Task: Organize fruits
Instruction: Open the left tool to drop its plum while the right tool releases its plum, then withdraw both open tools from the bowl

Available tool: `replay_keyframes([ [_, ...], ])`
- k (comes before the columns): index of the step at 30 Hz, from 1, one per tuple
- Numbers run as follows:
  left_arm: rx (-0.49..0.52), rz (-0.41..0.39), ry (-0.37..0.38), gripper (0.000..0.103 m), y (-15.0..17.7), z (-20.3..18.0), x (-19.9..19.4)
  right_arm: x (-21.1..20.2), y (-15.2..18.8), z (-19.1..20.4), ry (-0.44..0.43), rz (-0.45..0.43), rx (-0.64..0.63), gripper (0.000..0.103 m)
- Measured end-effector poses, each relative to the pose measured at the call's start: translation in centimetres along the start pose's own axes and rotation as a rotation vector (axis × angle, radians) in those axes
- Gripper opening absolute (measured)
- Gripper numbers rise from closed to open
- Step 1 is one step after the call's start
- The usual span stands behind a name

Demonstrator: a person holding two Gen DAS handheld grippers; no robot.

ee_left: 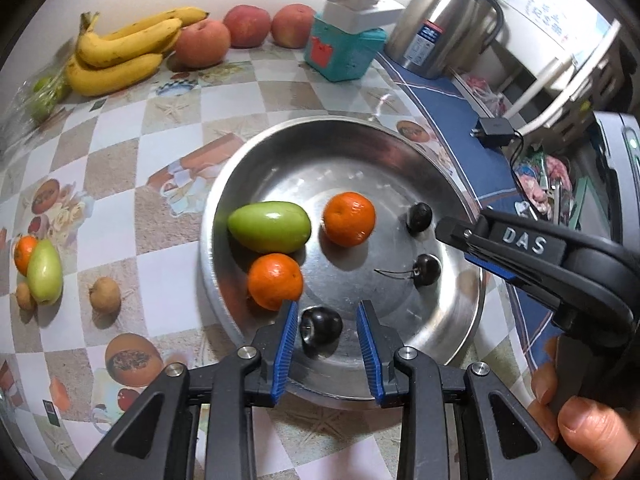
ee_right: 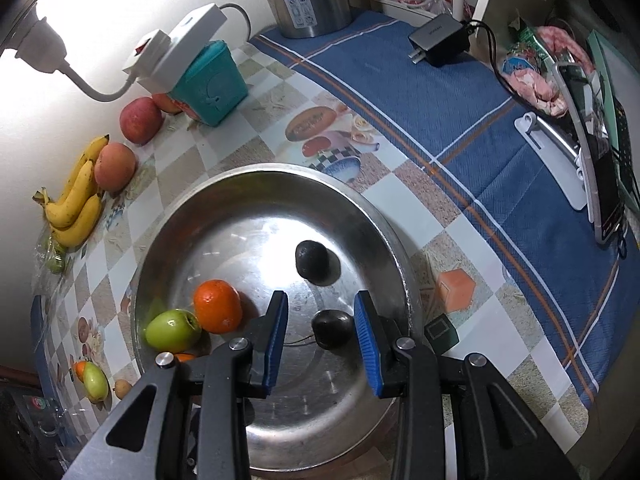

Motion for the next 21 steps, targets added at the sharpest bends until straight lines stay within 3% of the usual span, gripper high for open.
replay_keyframes([
  [7,-0.041,-0.076,-0.044,0.034,-1.4,1.6,-2.0,-0.3,0.1,0.6,-0.005,-0.008,-0.023,0.035],
  [11,-0.108,-0.108,-0.123,0.034,-1.7,3.9,-3.2,-0.5,0.1,1.2,-0.009,-0.022,-0.047,0.035],
  [21,-0.205,-0.132,-0.176,0.034,-1.4,6.8,-4.5,-1.3,0.7,2.9,-0.021,-0.039,-0.105,0.035],
])
Point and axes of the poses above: each gripper's, at about its wrist camera, not at the fingertips, and x roughly the way its jaws point, z to its left, y to its underside, the point moved 9 cm from there along x, roughly the way its jaws point, and after that the axes turned 11 degrees about y, right-handed, at the moved point
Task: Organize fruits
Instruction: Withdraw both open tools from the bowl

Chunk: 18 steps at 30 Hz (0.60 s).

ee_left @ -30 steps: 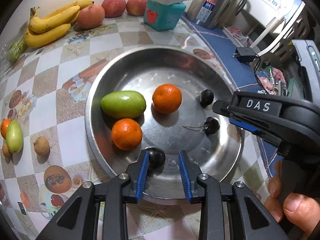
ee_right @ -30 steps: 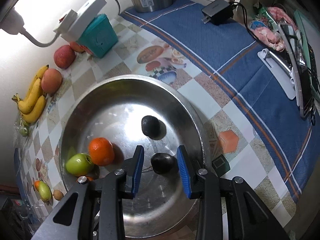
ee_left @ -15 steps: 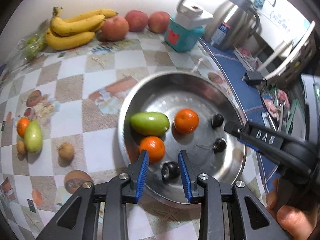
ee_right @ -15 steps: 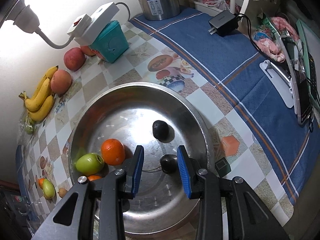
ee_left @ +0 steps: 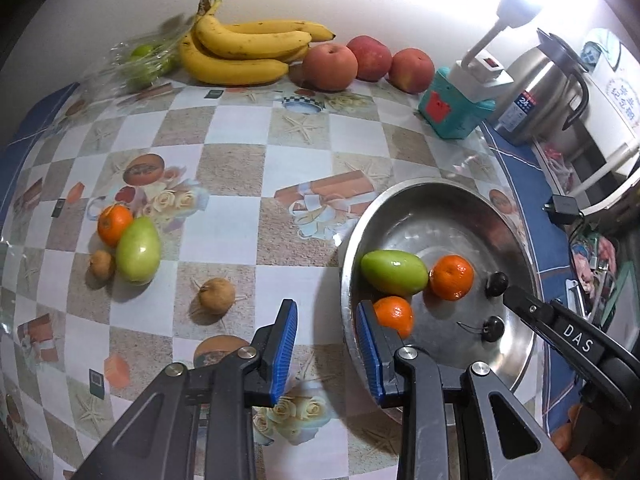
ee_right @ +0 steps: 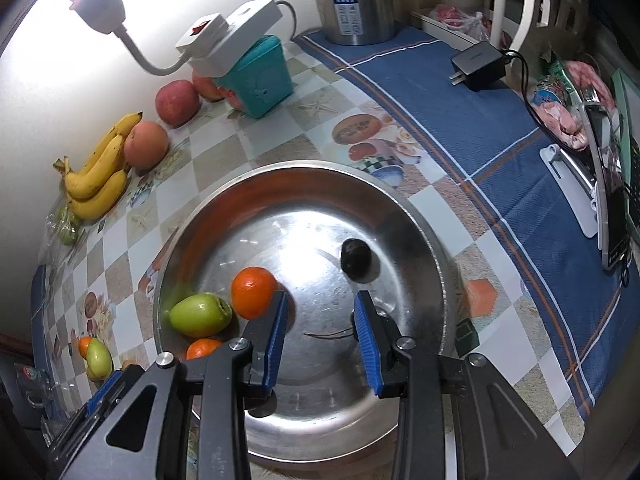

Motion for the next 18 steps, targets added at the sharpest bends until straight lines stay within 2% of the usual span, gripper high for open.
replay_keyframes([
  [1,-0.002,0.001,-0.002,0.036,0.0,0.0,0.0,0.0,0.0,0.1,0.003,-0.002,-0.003,0.035],
  [3,-0.005,0.006,-0.021,0.055,0.1,0.2,0.0,-0.1,0.0,0.2,0.011,-0.007,-0.013,0.035],
  [4,-0.007,0.009,-0.034,0.068,0.1,0.4,0.1,-0.1,0.0,0.2,0.025,-0.010,-0.021,0.036],
  [6,-0.014,0.014,-0.053,0.070,0.2,0.7,0.1,0.0,0.0,0.4,0.043,-0.015,-0.039,0.056],
  [10,-0.029,0.014,-0.080,0.079,0.2,1.4,0.1,0.0,0.0,0.9,0.039,-0.029,-0.063,0.059],
  [12,-0.045,0.014,-0.091,0.080,0.1,1.8,0.0,0.0,0.0,1.0,0.046,-0.035,-0.074,0.065],
  [14,-0.065,0.016,-0.099,0.090,0.1,2.2,0.0,0.1,0.0,1.1,0.050,-0.038,-0.082,0.071],
  [16,-0.081,0.015,-0.108,0.098,0.2,2.6,0.0,0.2,0.1,1.2,0.050,-0.034,-0.089,0.073],
  [18,-0.094,0.011,-0.123,0.101,0.2,3.0,0.0,0.3,0.1,1.3,0.050,-0.032,-0.093,0.076],
])
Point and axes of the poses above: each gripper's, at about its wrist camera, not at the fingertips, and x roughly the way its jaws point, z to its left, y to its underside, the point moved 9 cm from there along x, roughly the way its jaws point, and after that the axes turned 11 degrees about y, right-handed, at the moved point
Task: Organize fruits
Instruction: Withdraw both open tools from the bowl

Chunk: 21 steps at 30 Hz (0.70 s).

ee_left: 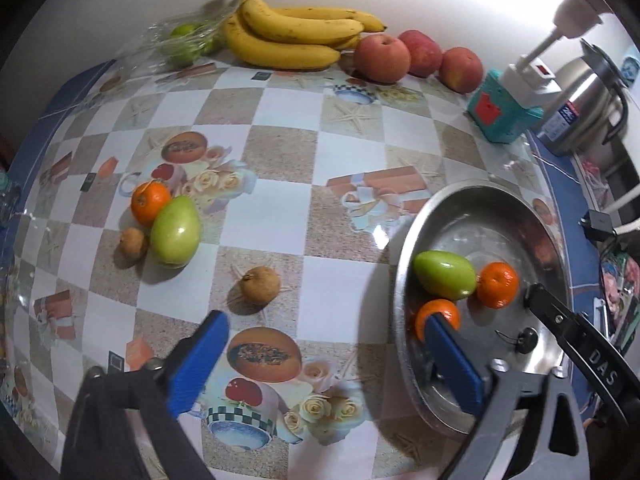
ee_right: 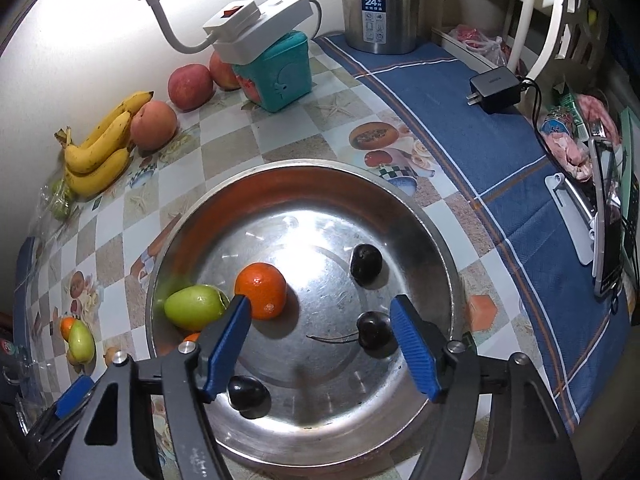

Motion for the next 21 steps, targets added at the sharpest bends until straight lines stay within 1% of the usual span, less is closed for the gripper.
replay_keyframes([
  [1,-0.003,0.000,-0.004,0.101,0.0,0.1,0.0,0.0,0.0,0.1,0.002,-0.001,-0.005,0.079],
  [2,-0.007,0.002,-0.007,0.103,0.1,0.2,0.1,0.1,0.0,0.1,0.004,-0.003,-0.010,0.086],
  [3,-0.010,0.003,-0.007,0.103,0.1,0.3,0.2,0.1,0.0,0.2,0.006,-0.007,-0.015,0.089],
  [7,-0.019,0.007,-0.023,0.103,0.3,0.7,0.3,0.1,0.0,0.4,0.009,-0.013,-0.032,0.089],
  [10,-0.022,0.012,-0.037,0.103,0.4,0.9,0.5,0.2,0.1,0.5,0.019,-0.011,-0.041,0.095],
  [14,-0.023,0.008,-0.049,0.103,0.4,1.1,0.6,0.0,0.1,0.6,0.024,-0.027,-0.052,0.096],
  [15,-0.021,0.004,-0.054,0.103,0.4,1.2,0.6,-0.1,0.0,0.6,0.029,-0.031,-0.058,0.099],
  [17,-0.015,-0.005,-0.062,0.103,0.3,1.3,0.4,-0.2,-0.1,0.8,0.032,-0.044,-0.070,0.102],
  [21,-0.002,-0.017,-0.063,0.103,0.0,1.2,0.0,-0.6,-0.4,1.1,0.021,-0.072,-0.081,0.102],
])
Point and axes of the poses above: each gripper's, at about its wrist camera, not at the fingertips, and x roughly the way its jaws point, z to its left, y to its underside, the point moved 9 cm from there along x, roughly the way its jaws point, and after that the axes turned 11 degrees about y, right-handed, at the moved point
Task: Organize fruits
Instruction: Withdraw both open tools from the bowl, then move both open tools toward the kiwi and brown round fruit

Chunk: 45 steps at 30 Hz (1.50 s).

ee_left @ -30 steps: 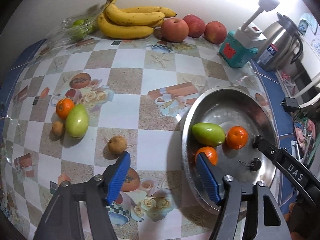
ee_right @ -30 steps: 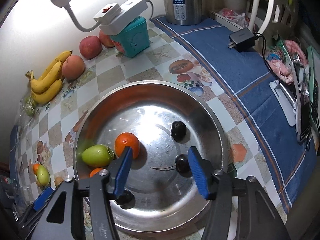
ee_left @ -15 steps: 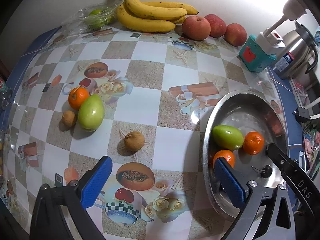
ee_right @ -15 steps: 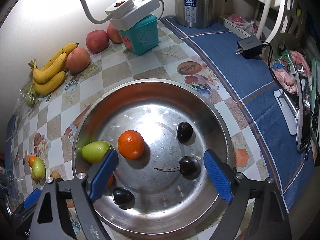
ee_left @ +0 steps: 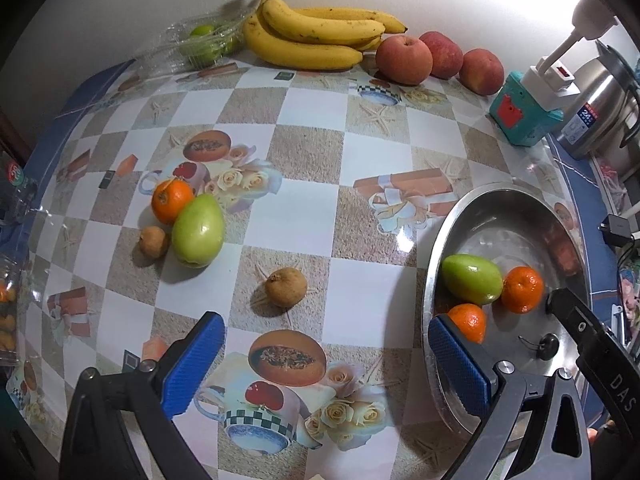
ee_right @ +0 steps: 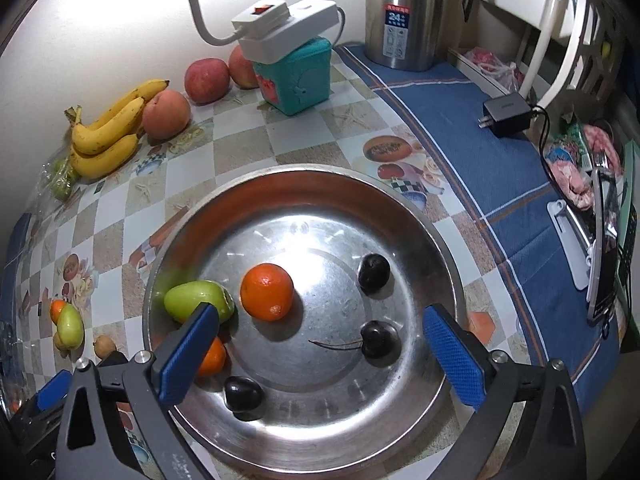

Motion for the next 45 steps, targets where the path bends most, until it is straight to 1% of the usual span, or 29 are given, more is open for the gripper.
replay_keyframes([
  [3,0.006,-0.002,0.002,0.103,-0.2,0.2,-0.5,-0.7,-0.5,-0.1,0.003,-0.044,-0.001,0.102],
  [6,-0.001,-0.010,-0.008,0.103,-0.5,0.9,-0.9,-1.2,-0.8,0.2,-0.008,-0.065,0.000,0.102],
  [10,-0.023,-0.022,-0.022,0.103,-0.9,2.1,-1.6,-1.4,-0.7,1.2,-0.039,-0.066,-0.017,0.102],
  [16,-0.049,-0.067,-0.043,0.103,-2.1,4.2,-3.0,-1.9,-0.2,3.2,-0.083,-0.062,-0.053,0.102],
  [19,-0.069,-0.086,-0.051,0.103,-2.6,5.6,-3.8,-2.3,0.3,4.6,-0.125,-0.053,-0.074,0.102],
  [22,-0.097,-0.113,-0.077,0.103,-3.1,7.5,-4.7,-2.6,0.7,5.9,-0.141,-0.057,-0.108,0.102],
  [24,-0.127,-0.129,-0.089,0.103,-3.5,9.0,-5.3,-2.8,0.9,6.6,-0.154,-0.059,-0.125,0.102],
  [28,-0.207,-0.150,-0.088,0.103,-3.9,12.1,-6.2,-3.1,1.5,8.3,-0.199,-0.059,-0.146,0.102],
  [31,-0.259,-0.159,-0.100,0.103,-4.0,14.3,-6.6,-3.5,1.8,9.6,-0.213,-0.066,-0.171,0.102],
  [34,-0.319,-0.158,-0.088,0.103,-3.9,16.2,-6.8,-4.0,2.1,10.9,-0.230,-0.075,-0.202,0.102],
  [38,-0.407,-0.169,-0.076,0.103,-3.7,18.6,-7.2,-4.7,2.6,12.8,-0.281,-0.077,-0.232,0.102],
  [42,-0.441,-0.180,-0.069,0.103,-3.7,19.7,-7.5,-5.6,3.1,14.6,-0.310,-0.096,-0.266,0.102],
  [45,-0.451,-0.175,-0.054,0.103,-3.8,20.1,-7.4,-5.9,3.5,16.2,-0.343,-0.091,-0.294,0.102],
])
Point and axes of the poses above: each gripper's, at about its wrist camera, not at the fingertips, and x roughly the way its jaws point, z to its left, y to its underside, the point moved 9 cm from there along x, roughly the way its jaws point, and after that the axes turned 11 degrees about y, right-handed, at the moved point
